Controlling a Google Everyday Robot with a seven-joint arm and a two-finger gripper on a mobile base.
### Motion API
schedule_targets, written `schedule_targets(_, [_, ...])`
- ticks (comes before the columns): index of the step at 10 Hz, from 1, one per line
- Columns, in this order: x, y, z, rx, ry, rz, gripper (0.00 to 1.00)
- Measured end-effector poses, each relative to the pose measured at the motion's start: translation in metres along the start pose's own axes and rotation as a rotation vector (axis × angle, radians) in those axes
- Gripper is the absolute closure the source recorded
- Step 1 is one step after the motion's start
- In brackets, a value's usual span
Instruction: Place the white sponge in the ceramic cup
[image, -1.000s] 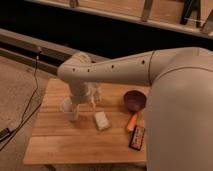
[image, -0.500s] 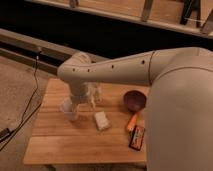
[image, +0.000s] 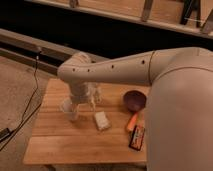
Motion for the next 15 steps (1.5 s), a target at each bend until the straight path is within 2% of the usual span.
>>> schedule_targets(13, [0.000,-0.001,0.001,0.004,0.002,-0.003,0.35])
schedule_targets(15, [0.003,-0.018,0.004,0.018,0.025,-0.047,0.35])
